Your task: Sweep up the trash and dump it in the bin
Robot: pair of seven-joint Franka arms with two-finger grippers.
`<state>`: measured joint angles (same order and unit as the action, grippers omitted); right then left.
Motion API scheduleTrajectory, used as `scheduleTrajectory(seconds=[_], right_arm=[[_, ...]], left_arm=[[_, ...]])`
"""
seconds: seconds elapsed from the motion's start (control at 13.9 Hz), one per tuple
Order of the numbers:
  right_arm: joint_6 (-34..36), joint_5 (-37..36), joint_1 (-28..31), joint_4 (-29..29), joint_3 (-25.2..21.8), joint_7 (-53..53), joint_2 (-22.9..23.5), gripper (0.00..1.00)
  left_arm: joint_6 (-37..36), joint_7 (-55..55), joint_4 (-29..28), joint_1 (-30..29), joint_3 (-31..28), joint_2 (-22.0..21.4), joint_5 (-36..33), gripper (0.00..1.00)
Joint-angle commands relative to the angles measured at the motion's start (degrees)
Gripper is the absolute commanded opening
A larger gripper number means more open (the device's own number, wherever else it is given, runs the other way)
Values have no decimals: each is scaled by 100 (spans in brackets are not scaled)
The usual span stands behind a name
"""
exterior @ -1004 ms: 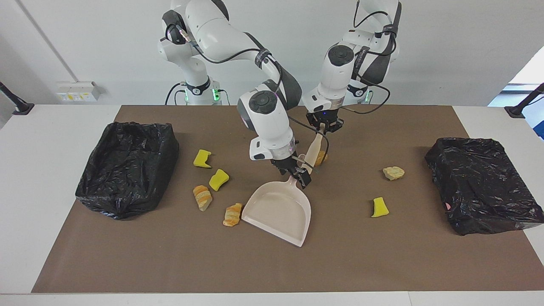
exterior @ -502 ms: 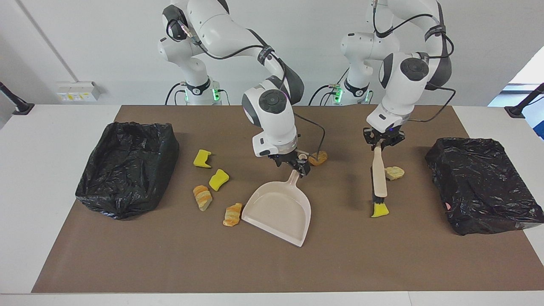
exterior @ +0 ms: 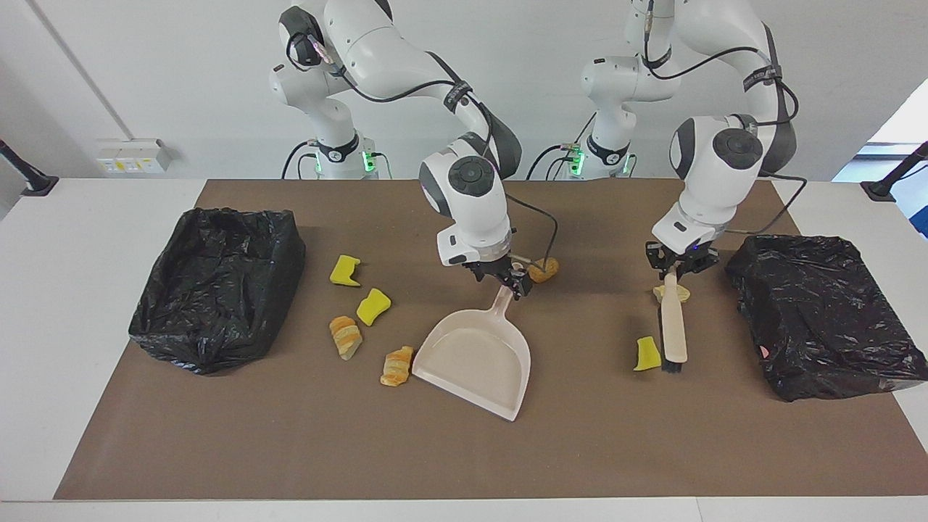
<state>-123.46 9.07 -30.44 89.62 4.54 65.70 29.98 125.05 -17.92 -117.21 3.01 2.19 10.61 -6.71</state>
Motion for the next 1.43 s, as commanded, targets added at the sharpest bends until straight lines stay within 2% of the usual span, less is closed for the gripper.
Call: scheduleTrajectory(seconds=[0.0, 0.07, 0.43, 0.65, 0.86, 1.15, 1.36], right_arm=[[-231, 95, 29, 161, 21, -66, -133, 24], [-213, 103, 12, 135, 21, -49, -133, 0], [-20, 16, 82, 47, 21, -505, -132, 0], [401, -37, 108, 55, -23, -978, -430, 0], [1181, -124, 379, 90, -50, -1707, -965, 0], [2360, -379, 644, 222, -41, -3217, -1731, 0], [2486, -617, 565, 616, -15, -3528, -2074, 0]], left_arm=[[-707, -710, -117, 190, 71, -243, -85, 0], [-875, -799, -170, 409, 71, -331, -85, 0], [-1876, -380, -426, 1323, 71, -700, -67, 0], [-2011, -151, -303, 1273, 36, -999, -32, 0], [-2019, 419, -144, 722, 27, -1174, -32, 0], [-1775, 1534, -380, -140, 19, -1324, -32, 0], [-424, 1940, -1792, -702, 10, -2052, -41, 0]])
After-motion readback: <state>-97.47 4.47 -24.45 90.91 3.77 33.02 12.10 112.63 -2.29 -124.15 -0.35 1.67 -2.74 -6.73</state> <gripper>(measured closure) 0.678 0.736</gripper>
